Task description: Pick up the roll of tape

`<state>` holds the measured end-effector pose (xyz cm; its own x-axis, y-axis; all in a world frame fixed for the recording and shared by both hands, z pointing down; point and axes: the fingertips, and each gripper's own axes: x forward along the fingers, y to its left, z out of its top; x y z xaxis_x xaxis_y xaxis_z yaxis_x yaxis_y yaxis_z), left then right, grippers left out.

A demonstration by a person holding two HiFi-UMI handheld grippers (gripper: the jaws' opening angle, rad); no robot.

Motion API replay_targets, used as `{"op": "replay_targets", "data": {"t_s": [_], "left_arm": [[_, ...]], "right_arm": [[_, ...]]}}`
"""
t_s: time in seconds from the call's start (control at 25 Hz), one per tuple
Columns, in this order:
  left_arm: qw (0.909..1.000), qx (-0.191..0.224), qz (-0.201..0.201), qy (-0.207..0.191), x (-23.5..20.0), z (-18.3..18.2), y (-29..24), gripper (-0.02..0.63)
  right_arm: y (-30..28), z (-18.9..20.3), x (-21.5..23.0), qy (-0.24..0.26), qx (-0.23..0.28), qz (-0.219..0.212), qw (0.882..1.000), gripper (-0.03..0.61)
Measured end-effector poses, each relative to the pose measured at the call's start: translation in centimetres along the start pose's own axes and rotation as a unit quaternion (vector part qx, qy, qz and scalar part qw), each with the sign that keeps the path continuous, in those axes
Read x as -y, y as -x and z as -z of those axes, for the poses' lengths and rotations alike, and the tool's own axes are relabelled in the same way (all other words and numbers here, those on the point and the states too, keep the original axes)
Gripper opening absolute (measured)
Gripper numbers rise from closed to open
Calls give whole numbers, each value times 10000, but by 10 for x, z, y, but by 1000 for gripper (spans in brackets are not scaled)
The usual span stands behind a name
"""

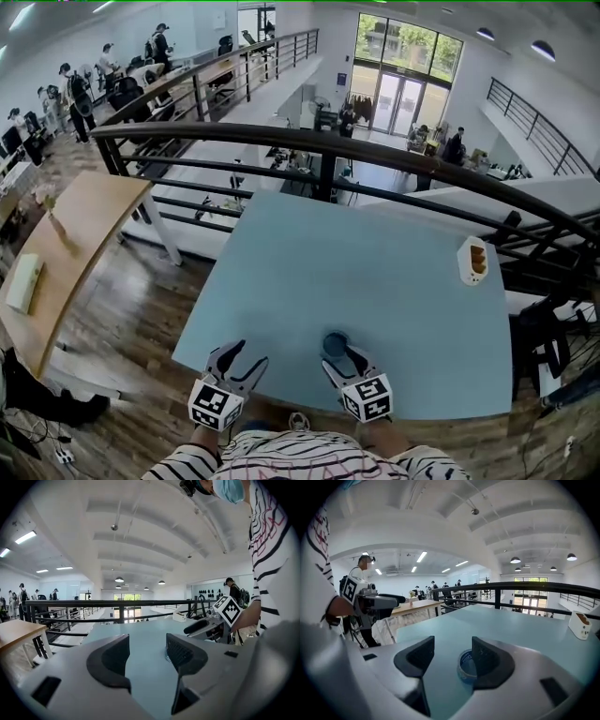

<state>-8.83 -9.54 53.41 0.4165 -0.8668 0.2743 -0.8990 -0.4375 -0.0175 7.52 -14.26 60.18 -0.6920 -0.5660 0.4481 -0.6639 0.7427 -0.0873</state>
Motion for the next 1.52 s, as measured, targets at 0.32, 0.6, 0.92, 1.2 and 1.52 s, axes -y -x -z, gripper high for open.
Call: {"op": "replay_targets", "data": {"t_s": [0.32,0.6,0.92,1.2,1.52], "left_arm": [[9992,-61,389,-41,-27,2,-18,225],[9960,-150,868,-123,-54,2,-26,225],[9923,-181,1210,-185,-75,7,-35,225],[9899,-201,1393,-197,-79,6,-49,225],[9888,-312,1437,-254,-81,8,-57,225]], "right_arm": [[-48,36,-4,467,-1045,65,9934,244],[-80,52,3,959,-1944,494,9750,244],[-101,75,25,703,-2800,759,9544,244],[-115,85,41,379,-3291,665,9412,244],[-122,97,39,631,-4278,271,9012,244]]}}
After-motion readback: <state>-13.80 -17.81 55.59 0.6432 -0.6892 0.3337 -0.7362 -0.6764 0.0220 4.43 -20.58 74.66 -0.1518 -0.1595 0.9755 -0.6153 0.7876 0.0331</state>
